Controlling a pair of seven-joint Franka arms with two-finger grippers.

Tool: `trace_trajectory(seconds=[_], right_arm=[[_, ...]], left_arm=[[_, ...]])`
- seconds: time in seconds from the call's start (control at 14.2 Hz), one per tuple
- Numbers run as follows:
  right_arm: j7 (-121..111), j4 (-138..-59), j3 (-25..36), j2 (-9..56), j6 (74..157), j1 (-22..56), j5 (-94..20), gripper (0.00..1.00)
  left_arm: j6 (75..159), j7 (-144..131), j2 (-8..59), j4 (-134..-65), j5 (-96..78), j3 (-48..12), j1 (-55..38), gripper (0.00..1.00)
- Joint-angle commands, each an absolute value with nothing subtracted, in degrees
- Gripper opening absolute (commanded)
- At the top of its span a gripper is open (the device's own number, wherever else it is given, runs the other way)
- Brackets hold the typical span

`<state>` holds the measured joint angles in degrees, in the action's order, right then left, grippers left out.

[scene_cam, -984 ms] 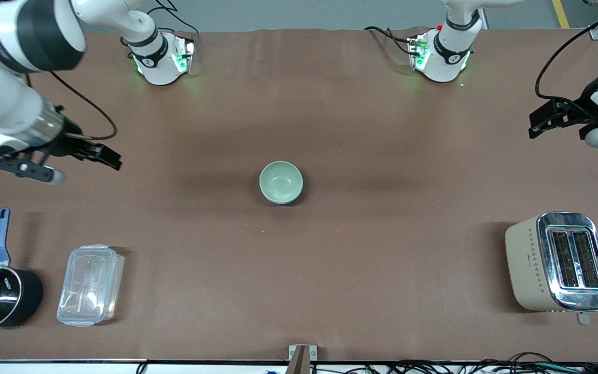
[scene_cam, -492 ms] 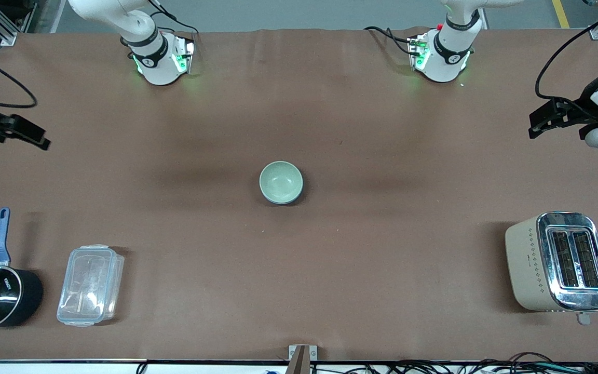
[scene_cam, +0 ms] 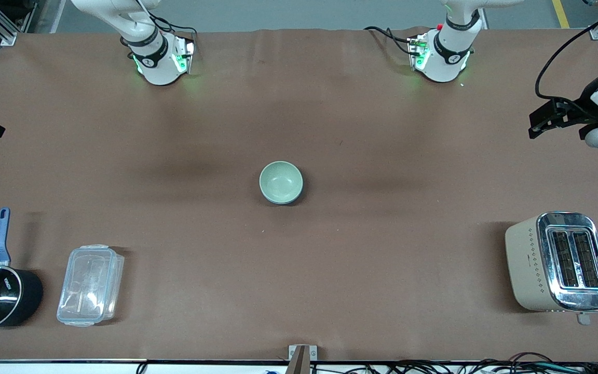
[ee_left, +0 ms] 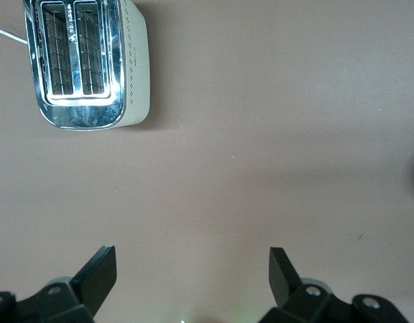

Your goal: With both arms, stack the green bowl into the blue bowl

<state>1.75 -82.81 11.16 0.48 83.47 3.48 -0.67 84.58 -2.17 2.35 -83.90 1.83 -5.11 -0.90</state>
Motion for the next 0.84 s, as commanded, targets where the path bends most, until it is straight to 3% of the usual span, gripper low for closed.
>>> trace_trajectory(seconds=[0.0,0.35,0.77], right_arm=[[1.3,-82.1,9.5,0.8,82.3,2.3,-0.3,1.00],[2.3,-82.0,5.4,0.7,82.1,-0.3,-0.4,1.00],[2.3,-82.0,5.6,0.7,81.7,0.3,-0.4,1.00]], left_arm=[[84.0,-1.3,2.0,-83.8,1.7,-5.0,-1.2,1.00],[83.9,3.4,2.0,-83.8,1.7,-5.2,-1.1,1.00],[83.9,2.7,2.2,-83.8,1.3,-5.2,-1.5,1.00]])
